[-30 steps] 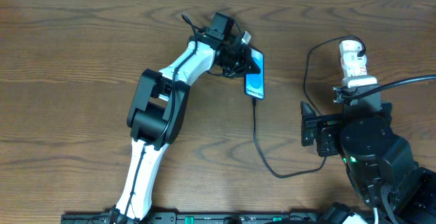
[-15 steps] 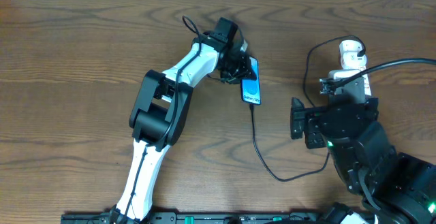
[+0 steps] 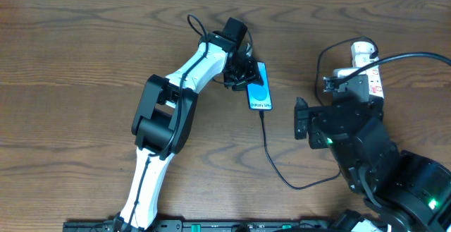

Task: Plug charger to phone and switch on socket
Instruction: 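Lay the phone flat on the table and open the left gripper, then move the right gripper onto the orange switch beside the plug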

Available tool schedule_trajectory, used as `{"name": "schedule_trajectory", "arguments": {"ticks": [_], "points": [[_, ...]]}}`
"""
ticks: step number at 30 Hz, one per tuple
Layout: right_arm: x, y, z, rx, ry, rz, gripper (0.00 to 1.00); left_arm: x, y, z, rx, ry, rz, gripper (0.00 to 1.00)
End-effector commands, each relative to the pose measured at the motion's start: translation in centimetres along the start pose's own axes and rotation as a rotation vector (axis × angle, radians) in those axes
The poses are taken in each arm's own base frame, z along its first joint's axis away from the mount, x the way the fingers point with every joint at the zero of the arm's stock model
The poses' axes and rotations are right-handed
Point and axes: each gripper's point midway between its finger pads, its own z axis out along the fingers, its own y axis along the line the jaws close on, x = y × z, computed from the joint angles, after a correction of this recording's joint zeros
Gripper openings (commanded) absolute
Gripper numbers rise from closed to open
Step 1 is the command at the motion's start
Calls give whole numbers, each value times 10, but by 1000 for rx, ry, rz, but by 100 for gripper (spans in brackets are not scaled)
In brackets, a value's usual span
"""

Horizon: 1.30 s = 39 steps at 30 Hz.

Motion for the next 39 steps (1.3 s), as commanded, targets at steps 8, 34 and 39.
{"name": "schedule_trajectory", "arguments": {"ticks": [8,34,39], "points": [[-2,1,6,23,8,50,99,-6,55,6,-246,-57,-25,48],[47,-95,86,366,364,406,99,71,46,-321,-596,-530,90,78],[70,-124,118,404,507,503,79,109,38,-369,-576,-651,108,78]]}}
